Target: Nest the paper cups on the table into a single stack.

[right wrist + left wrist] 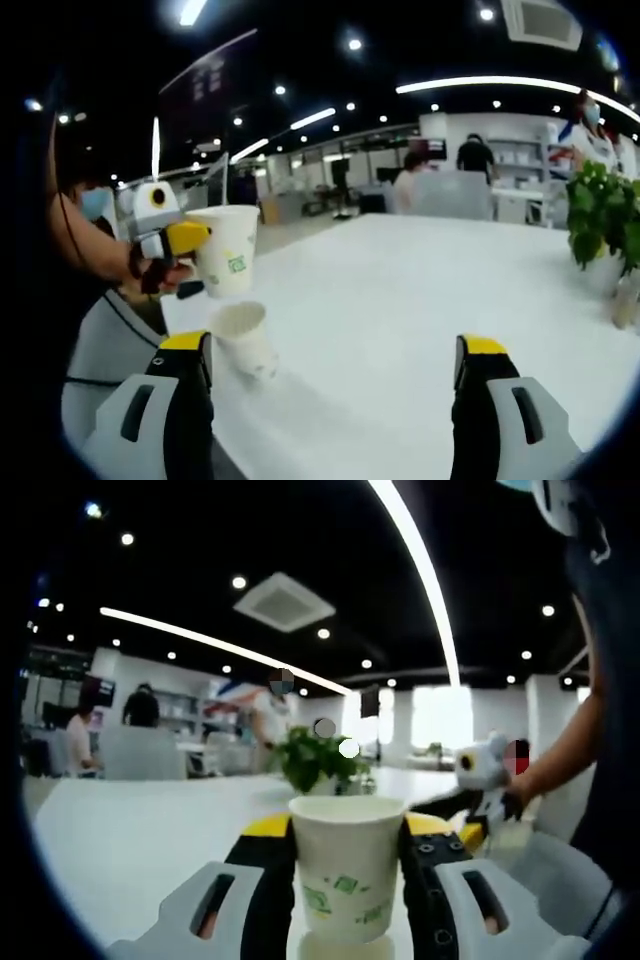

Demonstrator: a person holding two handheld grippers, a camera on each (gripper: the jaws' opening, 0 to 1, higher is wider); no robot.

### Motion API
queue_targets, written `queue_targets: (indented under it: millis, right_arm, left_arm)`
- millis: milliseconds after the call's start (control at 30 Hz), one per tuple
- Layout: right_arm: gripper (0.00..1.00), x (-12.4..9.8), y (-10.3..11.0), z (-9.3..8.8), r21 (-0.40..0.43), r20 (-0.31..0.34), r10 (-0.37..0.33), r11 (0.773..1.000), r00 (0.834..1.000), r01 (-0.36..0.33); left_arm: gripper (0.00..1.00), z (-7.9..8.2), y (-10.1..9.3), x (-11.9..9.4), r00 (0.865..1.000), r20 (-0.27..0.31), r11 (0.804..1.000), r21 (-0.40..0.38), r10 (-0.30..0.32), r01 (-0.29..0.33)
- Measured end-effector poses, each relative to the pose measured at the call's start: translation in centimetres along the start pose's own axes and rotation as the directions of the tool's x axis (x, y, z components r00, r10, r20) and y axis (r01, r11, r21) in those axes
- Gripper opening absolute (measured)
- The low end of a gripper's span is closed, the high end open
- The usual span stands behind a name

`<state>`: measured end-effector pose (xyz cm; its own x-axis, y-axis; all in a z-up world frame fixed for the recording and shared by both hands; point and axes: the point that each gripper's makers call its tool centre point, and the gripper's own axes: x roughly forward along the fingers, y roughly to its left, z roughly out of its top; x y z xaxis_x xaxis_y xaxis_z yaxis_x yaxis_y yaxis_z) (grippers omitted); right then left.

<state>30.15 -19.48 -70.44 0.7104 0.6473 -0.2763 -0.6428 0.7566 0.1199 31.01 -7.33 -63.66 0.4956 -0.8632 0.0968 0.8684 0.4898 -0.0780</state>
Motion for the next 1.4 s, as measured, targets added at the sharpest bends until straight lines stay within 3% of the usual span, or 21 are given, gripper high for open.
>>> queue_targets:
  millis: [400,633,967,1233,1333,1400]
  right_arm:
    - [1.00,0.0,0.5,-0.2,0.003,-0.003,0.006,1.000,1.000,-0.006]
    - [1.00,0.0,0.8,-0.2,-0.001,-0.004,0.011,1.000,1.000,-0.011]
    - [1.00,0.2,1.1,-0.3,-0.002,-0.006,0.018,1.000,1.000,-0.018]
    - [1.00,0.5,1.1,-0.4,0.001,-0.007,0.023,1.000,1.000,-0.023]
    - [1.00,0.7,1.1,-0.2,0.001,0.000,0.027,1.000,1.000,-0.027]
    - [1.00,0.8,1.2,-0.1,0.002,0.002,0.029,1.000,1.000,-0.029]
  left_arm:
    - [0.39,-2.1,0.0,-0.4,0.999,-0.035,1.000,-0.017,0.012,-0.012]
    - [0.39,-4.8,0.0,-0.8,0.996,-0.093,1.000,-0.027,0.013,-0.015]
    - [0.39,-6.9,0.2,-1.5,0.989,-0.142,0.998,-0.044,0.032,-0.039]
    - [0.39,-9.4,0.4,-2.2,0.969,-0.245,0.999,-0.024,0.036,-0.044]
    - [0.40,-10.2,0.7,-2.3,0.958,-0.283,0.998,0.041,0.056,-0.046]
    - [0.40,-9.9,0.7,-2.0,0.960,-0.276,0.998,0.026,0.057,-0.052]
